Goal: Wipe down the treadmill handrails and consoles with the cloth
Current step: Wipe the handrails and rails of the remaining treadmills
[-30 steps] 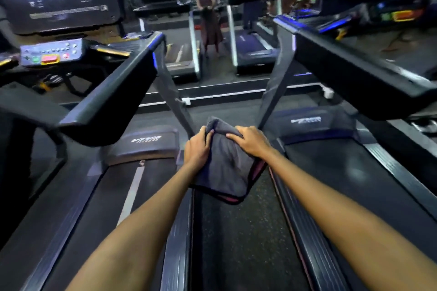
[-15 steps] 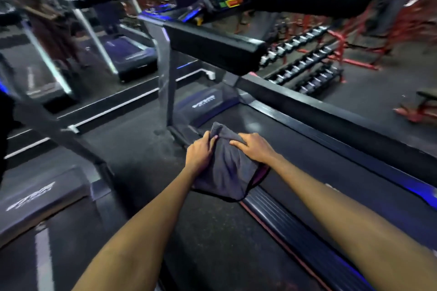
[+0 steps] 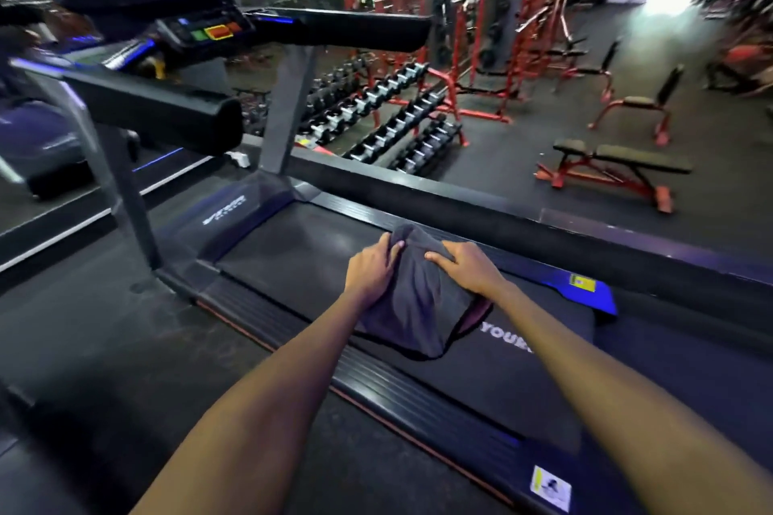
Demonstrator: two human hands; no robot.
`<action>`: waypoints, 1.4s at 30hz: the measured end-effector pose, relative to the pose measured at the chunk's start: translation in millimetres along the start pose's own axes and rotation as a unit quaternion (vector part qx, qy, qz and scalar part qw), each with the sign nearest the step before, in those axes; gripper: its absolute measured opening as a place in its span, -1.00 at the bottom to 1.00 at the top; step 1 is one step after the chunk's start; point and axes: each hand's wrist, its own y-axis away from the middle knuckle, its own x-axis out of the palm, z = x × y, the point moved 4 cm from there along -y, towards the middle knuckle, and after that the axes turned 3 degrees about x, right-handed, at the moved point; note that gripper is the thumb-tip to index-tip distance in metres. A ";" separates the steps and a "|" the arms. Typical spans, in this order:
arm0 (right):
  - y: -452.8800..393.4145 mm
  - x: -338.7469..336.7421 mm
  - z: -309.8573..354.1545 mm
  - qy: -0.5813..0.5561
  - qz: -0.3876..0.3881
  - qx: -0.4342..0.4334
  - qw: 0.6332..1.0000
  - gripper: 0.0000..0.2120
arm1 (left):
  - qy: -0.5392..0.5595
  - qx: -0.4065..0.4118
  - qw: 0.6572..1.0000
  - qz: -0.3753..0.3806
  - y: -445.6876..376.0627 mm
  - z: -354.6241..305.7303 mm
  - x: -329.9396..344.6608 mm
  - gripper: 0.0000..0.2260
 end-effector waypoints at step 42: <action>-305.9 -40.8 -40.0 0.054 0.137 -0.141 0.979 -0.69 | 0.035 -0.221 0.965 -0.137 -232.2 42.9 23.0 -0.68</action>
